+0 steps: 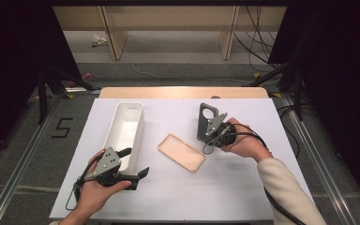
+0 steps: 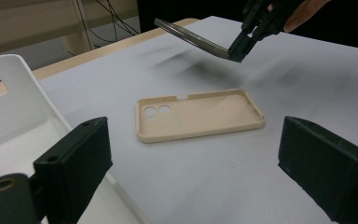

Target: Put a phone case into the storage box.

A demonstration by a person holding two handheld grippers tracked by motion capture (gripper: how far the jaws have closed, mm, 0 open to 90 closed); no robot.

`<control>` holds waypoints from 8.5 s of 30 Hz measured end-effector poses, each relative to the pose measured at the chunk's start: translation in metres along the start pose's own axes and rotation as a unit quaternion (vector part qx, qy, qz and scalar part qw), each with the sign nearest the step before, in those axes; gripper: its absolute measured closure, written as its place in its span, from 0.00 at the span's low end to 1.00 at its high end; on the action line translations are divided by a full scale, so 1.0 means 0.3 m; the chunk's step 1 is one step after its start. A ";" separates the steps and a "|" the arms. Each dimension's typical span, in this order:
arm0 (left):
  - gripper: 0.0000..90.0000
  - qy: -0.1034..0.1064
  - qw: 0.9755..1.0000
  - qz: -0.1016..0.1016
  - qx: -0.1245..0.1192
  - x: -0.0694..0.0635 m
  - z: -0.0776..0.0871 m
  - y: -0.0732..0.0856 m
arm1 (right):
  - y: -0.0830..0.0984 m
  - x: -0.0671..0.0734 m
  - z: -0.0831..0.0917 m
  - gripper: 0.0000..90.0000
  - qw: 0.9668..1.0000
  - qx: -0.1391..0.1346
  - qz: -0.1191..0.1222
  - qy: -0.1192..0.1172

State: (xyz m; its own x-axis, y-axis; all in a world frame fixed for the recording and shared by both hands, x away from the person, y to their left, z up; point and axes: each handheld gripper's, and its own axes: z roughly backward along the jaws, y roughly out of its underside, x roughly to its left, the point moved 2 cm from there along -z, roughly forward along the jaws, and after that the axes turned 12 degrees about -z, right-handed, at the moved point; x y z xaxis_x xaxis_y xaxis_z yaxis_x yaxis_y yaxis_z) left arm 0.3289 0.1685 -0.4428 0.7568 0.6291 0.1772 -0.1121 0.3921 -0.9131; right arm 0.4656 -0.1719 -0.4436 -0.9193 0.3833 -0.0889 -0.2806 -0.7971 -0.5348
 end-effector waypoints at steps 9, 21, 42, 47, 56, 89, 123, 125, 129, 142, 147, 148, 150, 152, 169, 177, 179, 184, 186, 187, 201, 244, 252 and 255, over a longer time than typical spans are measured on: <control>0.11 -0.002 1.000 0.003 -0.002 0.002 0.000 -0.002 | 0.014 0.067 0.037 0.99 0.996 -0.074 -0.038 -0.030; 0.17 -0.011 0.999 0.041 0.000 0.026 -0.015 -0.063 | 0.035 0.177 0.069 0.99 0.984 -0.151 -0.075 -0.066; 0.27 0.038 0.991 0.082 0.098 0.096 -0.302 -0.337 | -0.035 0.305 0.047 0.99 0.982 -0.166 -0.037 -0.084; 0.31 0.045 0.985 0.100 0.134 0.119 -0.395 -0.363 | -0.048 0.315 0.044 0.99 0.982 -0.167 -0.030 -0.083; 0.44 0.054 0.971 0.151 0.178 0.148 -0.514 -0.368 | -0.058 0.330 0.038 0.99 0.983 -0.165 -0.019 -0.084; 0.91 0.023 0.992 0.105 0.069 0.129 -0.387 -0.402 | -0.051 0.313 0.050 0.50 0.982 -0.181 -0.053 0.015; 0.91 -0.013 0.995 0.093 -0.031 0.166 -0.166 -0.314 | 0.045 0.234 0.094 0.19 0.957 -0.221 -0.179 0.060; 0.91 -0.015 0.995 0.091 -0.037 0.169 -0.157 -0.320 | 0.049 0.232 0.097 0.18 0.956 -0.224 -0.181 0.061; 0.91 -0.021 0.995 0.089 -0.045 0.181 -0.140 -0.330 | 0.056 0.229 0.103 0.18 0.954 -0.228 -0.185 0.063; 0.91 -0.035 0.993 0.092 -0.059 0.231 -0.098 -0.341 | 0.081 0.217 0.115 0.18 0.947 -0.236 -0.204 0.072; 0.91 -0.040 0.993 0.092 -0.063 0.245 -0.084 -0.344 | 0.092 0.213 0.120 0.18 0.944 -0.241 -0.211 0.077; 0.91 -0.041 0.993 0.093 -0.063 0.249 -0.081 -0.345 | 0.093 0.212 0.122 0.18 0.943 -0.242 -0.213 0.077; 0.91 -0.042 0.993 0.093 -0.064 0.255 -0.075 -0.345 | 0.097 0.212 0.125 0.18 0.943 -0.244 -0.215 0.077; 0.91 -0.045 0.993 0.093 -0.064 0.260 -0.072 -0.344 | 0.101 0.211 0.126 0.18 0.942 -0.244 -0.217 0.075; 0.91 -0.057 0.991 0.094 -0.072 0.298 -0.039 -0.348 | 0.130 0.207 0.150 0.18 0.936 -0.255 -0.231 0.080; 0.91 -0.067 0.990 0.098 -0.078 0.329 -0.012 -0.349 | 0.140 0.207 0.159 0.18 0.934 -0.256 -0.236 0.081; 0.91 -0.072 0.990 0.095 -0.076 0.336 -0.007 -0.348 | 0.143 0.208 0.161 0.18 0.933 -0.257 -0.238 0.078; 0.91 -0.077 0.989 0.097 -0.076 0.351 0.002 -0.342 | 0.148 0.208 0.167 0.18 0.932 -0.260 -0.242 0.076; 0.91 -0.079 0.989 0.098 -0.076 0.355 0.004 -0.340 | 0.150 0.208 0.169 0.18 0.931 -0.261 -0.243 0.076; 0.91 -0.080 0.989 0.098 -0.076 0.356 0.005 -0.340 | 0.152 0.208 0.170 0.18 0.931 -0.261 -0.244 0.076; 0.91 -0.087 0.989 0.094 -0.074 0.382 0.018 -0.330 | 0.165 0.205 0.180 0.18 0.926 -0.268 -0.255 0.077; 0.91 -0.099 0.989 0.077 -0.079 0.464 0.029 -0.290 | 0.192 0.200 0.192 0.18 0.923 -0.267 -0.266 0.084; 0.91 -0.089 0.990 0.071 -0.084 0.488 0.021 -0.276 | 0.197 0.201 0.194 0.18 0.922 -0.266 -0.269 0.082; 0.91 -0.090 0.990 0.070 -0.082 0.496 0.014 -0.271 | 0.199 0.201 0.196 0.18 0.921 -0.267 -0.271 0.083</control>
State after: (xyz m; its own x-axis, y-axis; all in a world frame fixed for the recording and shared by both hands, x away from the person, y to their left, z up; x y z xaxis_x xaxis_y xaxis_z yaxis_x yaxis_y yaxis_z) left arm 0.4479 0.2333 -0.3406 0.6122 0.7851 0.0935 -0.0912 0.1876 -0.9780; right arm 0.3772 -0.2237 -0.4315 -0.6178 0.7580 0.2090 -0.4696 -0.1425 -0.8713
